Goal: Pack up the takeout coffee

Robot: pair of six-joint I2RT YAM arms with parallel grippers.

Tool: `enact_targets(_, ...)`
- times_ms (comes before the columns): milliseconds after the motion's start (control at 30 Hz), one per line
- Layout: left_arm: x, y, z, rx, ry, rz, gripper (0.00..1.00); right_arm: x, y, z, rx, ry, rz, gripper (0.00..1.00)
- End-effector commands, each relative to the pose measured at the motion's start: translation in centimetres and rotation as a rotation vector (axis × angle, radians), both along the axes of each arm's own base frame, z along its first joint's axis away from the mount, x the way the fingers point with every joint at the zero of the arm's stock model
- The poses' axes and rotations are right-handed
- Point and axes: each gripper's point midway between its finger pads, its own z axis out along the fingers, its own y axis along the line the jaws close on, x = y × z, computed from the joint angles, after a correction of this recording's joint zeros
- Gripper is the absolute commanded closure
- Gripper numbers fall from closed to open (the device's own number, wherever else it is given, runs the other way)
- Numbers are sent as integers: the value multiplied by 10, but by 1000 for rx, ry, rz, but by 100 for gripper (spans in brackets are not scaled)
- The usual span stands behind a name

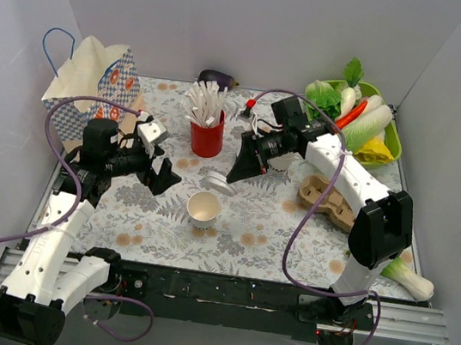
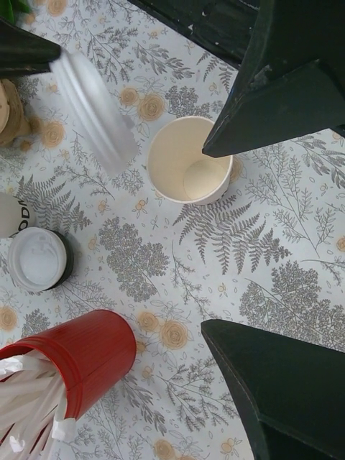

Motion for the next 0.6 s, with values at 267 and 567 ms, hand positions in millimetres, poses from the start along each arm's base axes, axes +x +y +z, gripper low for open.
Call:
enact_targets(267,-21,-13,14,-74,90,-58,2,-34,8,-12,56,281,69,99)
enact_targets(567,-36,-14,-9,-73,136,-86,2,-35,15,-25,68,355,65,99)
